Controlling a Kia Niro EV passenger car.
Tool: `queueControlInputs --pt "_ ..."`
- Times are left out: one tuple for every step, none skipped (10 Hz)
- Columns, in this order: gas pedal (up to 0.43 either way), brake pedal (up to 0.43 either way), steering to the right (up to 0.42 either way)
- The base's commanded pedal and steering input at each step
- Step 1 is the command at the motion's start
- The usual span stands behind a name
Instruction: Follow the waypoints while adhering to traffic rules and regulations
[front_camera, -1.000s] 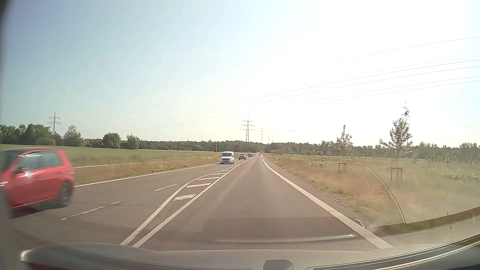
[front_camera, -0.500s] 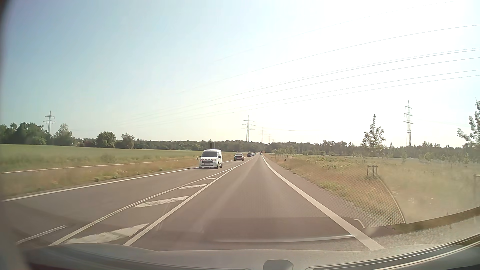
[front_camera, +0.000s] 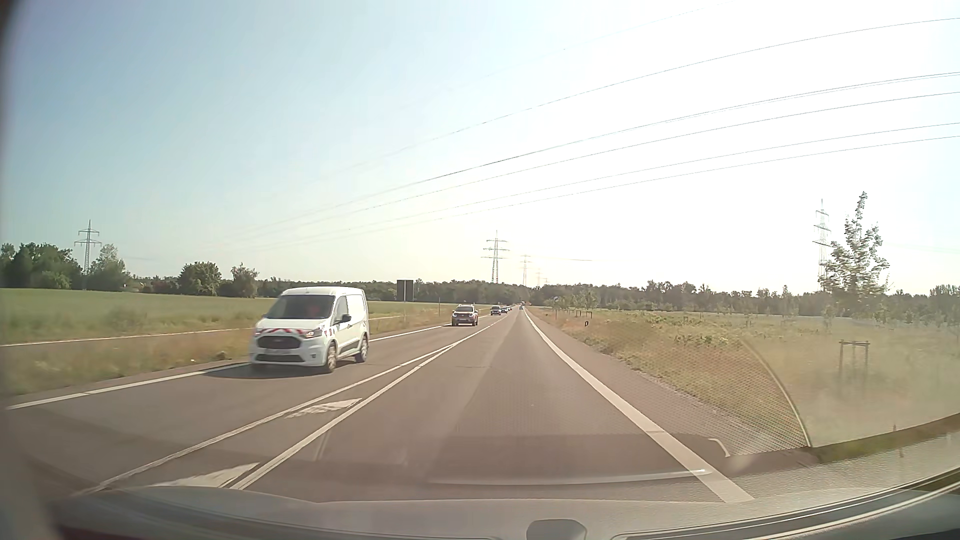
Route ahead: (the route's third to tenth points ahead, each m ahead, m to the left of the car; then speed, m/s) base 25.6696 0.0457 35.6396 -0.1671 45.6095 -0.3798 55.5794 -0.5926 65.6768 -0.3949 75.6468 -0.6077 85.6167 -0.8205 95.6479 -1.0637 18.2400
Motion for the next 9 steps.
queueControlInputs --pt "0.079 0.018 0.004" --pt "0.079 0.018 0.004" --pt "0.079 0.018 0.004" --pt "0.079 0.018 0.004" --pt "0.079 0.018 0.004" --pt "0.079 0.018 0.004" --pt "0.079 0.018 0.004" --pt "0.079 0.018 0.004" --pt "0.079 0.018 0.004"
